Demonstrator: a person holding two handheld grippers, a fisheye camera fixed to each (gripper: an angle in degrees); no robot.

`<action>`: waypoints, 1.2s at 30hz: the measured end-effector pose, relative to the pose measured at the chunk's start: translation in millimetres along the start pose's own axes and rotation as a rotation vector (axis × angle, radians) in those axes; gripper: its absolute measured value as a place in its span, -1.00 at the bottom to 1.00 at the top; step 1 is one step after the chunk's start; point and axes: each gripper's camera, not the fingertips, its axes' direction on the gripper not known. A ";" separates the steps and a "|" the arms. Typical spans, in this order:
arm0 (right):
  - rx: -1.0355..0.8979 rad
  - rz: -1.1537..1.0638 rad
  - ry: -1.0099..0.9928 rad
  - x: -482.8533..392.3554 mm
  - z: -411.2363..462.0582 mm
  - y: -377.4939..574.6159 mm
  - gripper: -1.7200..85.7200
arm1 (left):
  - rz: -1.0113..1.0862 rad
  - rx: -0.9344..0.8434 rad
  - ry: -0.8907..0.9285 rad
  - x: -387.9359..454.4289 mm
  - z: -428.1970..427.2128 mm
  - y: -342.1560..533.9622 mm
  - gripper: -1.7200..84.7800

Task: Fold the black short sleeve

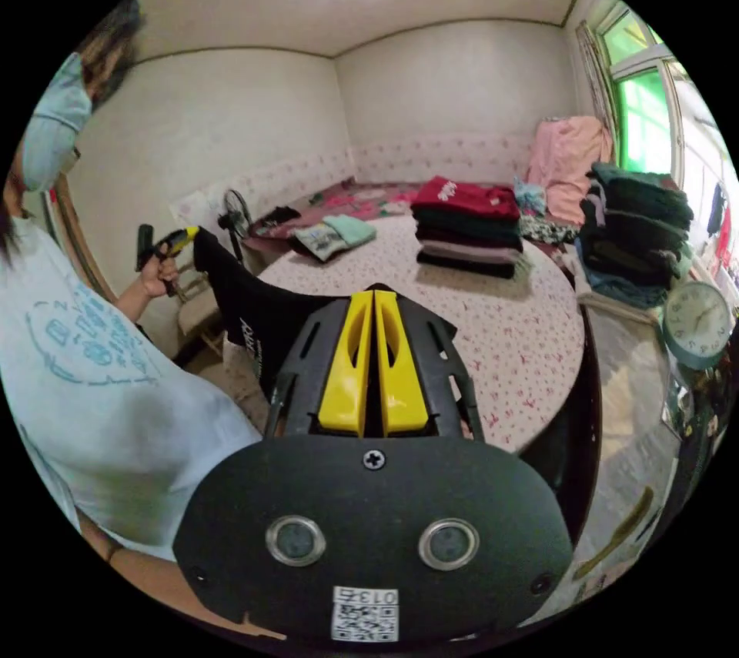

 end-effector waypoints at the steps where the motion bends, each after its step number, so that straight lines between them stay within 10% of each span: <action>1: -0.042 0.008 0.062 2.0 6.6 -1.6 -0.96 | -0.017 -0.009 -0.012 -3.3 2.5 -1.1 -0.97; 6: -0.217 0.063 0.183 21.2 58.9 -28.8 -0.96 | -0.072 -0.090 -0.053 -34.7 60.9 -38.5 -0.97; 13: 0.512 -0.253 0.408 -45.3 -25.1 -138.0 -0.96 | 0.522 0.328 -0.115 88.9 48.9 -168.1 -0.97; 17: 0.559 -0.212 0.350 -44.9 -31.3 -131.0 -0.96 | 0.543 0.284 -0.163 95.1 71.9 -163.6 -0.97; 28: -0.361 0.405 0.203 30.5 154.7 29.2 -0.96 | -0.124 -0.451 -0.230 -50.5 238.5 4.2 -0.97; 36: -0.596 0.445 0.271 38.9 198.9 60.3 -0.96 | -0.271 -0.640 -0.384 -89.3 275.5 42.2 -0.97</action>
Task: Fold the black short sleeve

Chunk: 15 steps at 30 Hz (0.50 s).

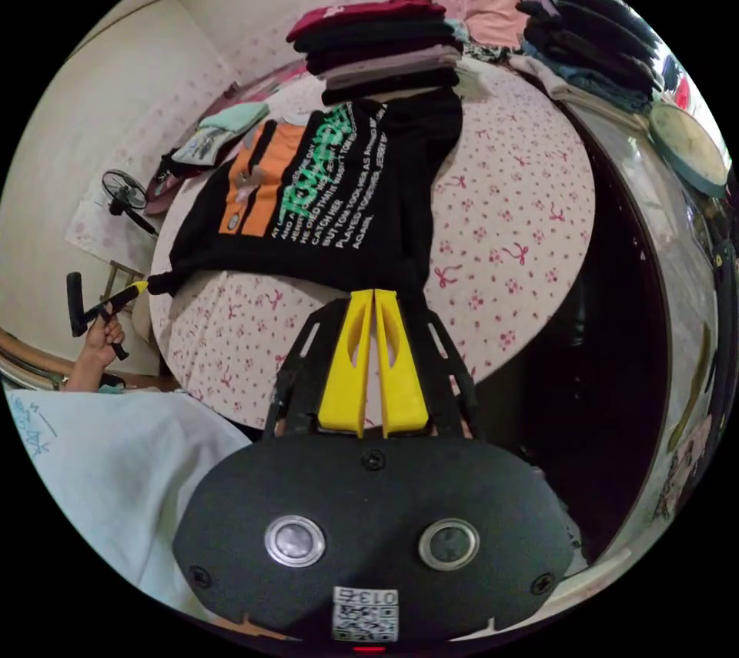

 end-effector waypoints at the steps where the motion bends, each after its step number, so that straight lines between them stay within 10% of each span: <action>1: -0.006 -0.011 0.073 -2.3 0.1 2.2 -0.96 | -0.004 -0.005 -0.018 -1.5 0.1 0.8 -0.97; 15: -0.035 -0.201 0.139 -27.2 30.6 11.2 -0.96 | 0.286 -0.216 -0.075 60.1 84.8 -18.5 -0.96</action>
